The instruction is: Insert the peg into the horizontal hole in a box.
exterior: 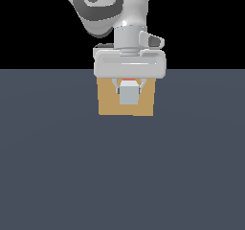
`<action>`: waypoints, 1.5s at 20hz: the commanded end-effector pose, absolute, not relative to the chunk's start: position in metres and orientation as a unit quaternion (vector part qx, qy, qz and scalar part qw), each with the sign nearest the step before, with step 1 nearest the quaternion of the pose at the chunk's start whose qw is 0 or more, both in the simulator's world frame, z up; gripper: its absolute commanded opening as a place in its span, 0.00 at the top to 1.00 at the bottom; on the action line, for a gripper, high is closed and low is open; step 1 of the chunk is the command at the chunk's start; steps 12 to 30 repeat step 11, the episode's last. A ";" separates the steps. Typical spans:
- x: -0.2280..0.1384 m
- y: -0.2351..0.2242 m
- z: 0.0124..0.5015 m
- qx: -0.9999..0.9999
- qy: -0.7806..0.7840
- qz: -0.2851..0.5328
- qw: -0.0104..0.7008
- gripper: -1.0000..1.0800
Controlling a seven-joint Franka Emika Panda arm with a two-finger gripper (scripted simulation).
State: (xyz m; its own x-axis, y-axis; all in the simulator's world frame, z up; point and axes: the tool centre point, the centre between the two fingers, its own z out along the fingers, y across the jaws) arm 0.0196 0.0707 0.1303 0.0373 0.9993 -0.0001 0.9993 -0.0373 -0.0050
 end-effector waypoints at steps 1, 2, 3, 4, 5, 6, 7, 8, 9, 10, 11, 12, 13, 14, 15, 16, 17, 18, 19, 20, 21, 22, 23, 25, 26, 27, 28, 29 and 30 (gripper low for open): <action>0.022 0.096 0.134 -0.720 -0.694 -0.001 0.000 1.00; 0.022 0.104 0.134 -0.720 -0.694 -0.001 0.000 1.00; 0.023 0.112 0.134 -0.720 -0.694 -0.001 0.000 1.00; 0.023 0.118 0.135 -0.720 -0.694 -0.002 0.000 1.00; 0.023 0.124 0.135 -0.720 -0.694 -0.002 0.000 1.00; 0.024 0.129 0.135 -0.720 -0.694 -0.002 -0.001 1.00; 0.024 0.133 0.135 -0.720 -0.694 -0.002 -0.001 1.00; 0.025 0.136 0.135 -0.720 -0.694 -0.002 -0.001 1.00; 0.025 0.138 0.135 -0.720 -0.694 -0.002 -0.001 1.00; 0.025 0.140 0.135 -0.720 -0.694 -0.002 -0.001 1.00; 0.025 0.140 0.135 -0.720 -0.694 -0.002 -0.001 1.00; 0.025 0.140 0.135 -0.720 -0.694 -0.002 -0.001 1.00; 0.025 0.140 0.135 -0.720 -0.694 -0.002 -0.001 1.00; 0.025 0.140 0.135 -0.720 -0.694 -0.002 -0.001 1.00; 0.025 0.140 0.135 -0.720 -0.694 -0.002 -0.001 1.00; 0.025 0.140 0.135 -0.720 -0.694 -0.002 -0.001 1.00; 0.025 0.140 0.135 -0.720 -0.694 -0.002 -0.001 1.00; 0.025 0.140 0.135 -0.720 -0.694 -0.002 -0.001 1.00; 0.025 0.140 0.135 -0.720 -0.694 -0.002 -0.001 1.00; 0.025 0.140 0.135 -0.720 -0.694 -0.002 -0.001 1.00; 0.025 0.140 0.135 -0.720 -0.694 -0.002 -0.001 1.00; 0.025 0.140 0.135 -0.720 -0.694 -0.002 -0.001 1.00; 0.025 0.140 0.135 -0.720 -0.694 -0.002 -0.001 1.00; 0.025 0.140 0.135 -0.720 -0.694 -0.002 -0.001 1.00; 0.025 0.140 0.135 -0.720 -0.694 -0.002 -0.001 1.00; 0.025 0.140 0.135 -0.720 -0.694 -0.002 -0.001 1.00; 0.025 0.140 0.135 -0.720 -0.694 -0.002 -0.001 1.00; 0.025 0.140 0.135 -0.720 -0.694 -0.002 -0.001 1.00; 0.025 0.140 0.135 -0.720 -0.694 -0.002 -0.001 1.00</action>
